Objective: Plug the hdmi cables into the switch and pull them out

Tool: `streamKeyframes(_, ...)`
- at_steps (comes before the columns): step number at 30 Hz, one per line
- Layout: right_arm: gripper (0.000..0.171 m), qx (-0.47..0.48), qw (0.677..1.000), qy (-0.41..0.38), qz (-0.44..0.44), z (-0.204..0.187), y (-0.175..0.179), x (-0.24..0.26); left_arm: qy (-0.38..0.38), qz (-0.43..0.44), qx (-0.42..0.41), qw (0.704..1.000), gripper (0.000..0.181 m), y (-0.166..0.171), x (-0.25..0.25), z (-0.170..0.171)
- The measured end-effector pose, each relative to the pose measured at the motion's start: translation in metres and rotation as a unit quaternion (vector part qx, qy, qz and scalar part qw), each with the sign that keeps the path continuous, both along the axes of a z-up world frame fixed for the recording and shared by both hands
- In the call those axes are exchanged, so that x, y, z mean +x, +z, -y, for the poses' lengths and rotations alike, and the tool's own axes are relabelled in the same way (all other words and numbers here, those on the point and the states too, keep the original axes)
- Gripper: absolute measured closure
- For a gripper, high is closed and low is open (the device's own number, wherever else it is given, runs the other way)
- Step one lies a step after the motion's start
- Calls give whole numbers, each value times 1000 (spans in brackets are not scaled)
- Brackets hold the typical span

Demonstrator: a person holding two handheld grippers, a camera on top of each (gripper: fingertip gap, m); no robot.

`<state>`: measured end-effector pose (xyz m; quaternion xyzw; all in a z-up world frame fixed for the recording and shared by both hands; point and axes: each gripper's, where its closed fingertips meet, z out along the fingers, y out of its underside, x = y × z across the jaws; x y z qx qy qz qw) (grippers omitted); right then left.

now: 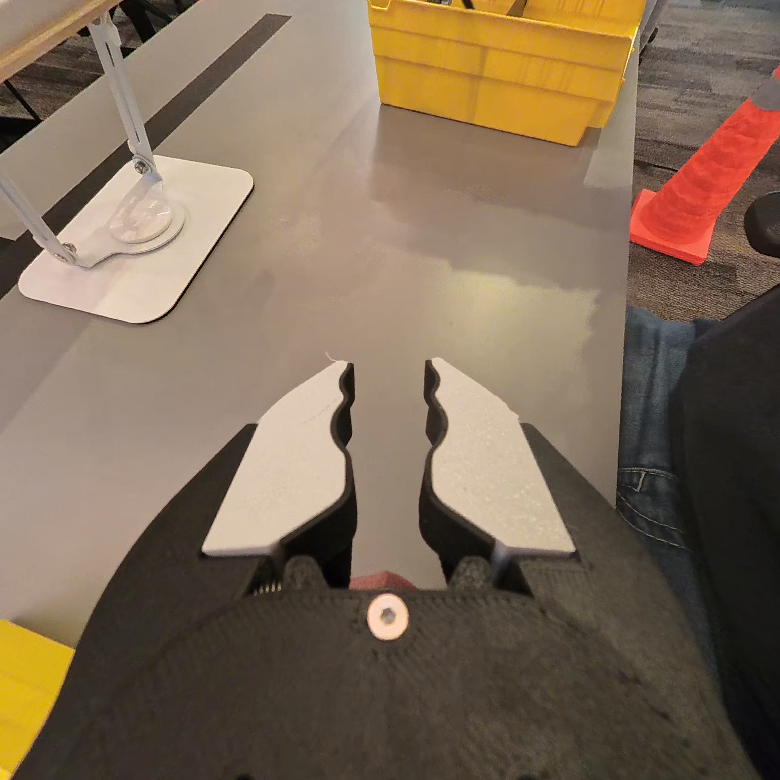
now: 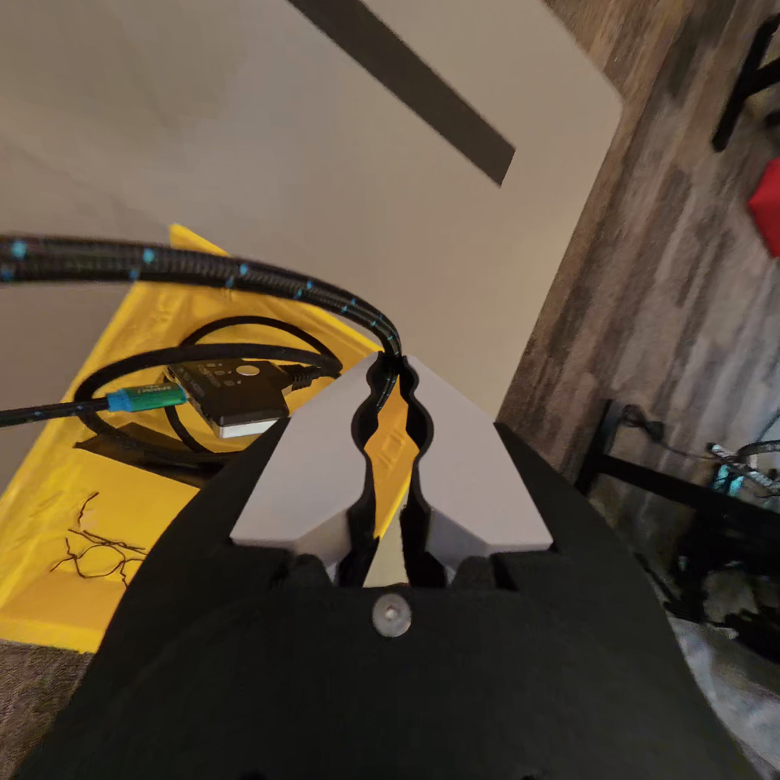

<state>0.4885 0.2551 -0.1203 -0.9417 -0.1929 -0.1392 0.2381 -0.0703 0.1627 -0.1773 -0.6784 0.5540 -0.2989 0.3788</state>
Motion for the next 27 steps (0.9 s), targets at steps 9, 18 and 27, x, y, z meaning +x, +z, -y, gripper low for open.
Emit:
streamKeyframes(9, 167, -102, 994, -27, -25, 20, -110, 20, 2, -8, 3, 1000, 150, -2, 1, -1)
streamKeyframes(18, 166, -240, 969, 15, 52, 33, -169, 15, 1, -12, 5, 1000, 150, -4, 0, 0)
streamKeyframes(27, 166, -236, 968, 76, 38, 23, -170, -27, -4, -18, 7, 1000, 150, -5, 1, 2)
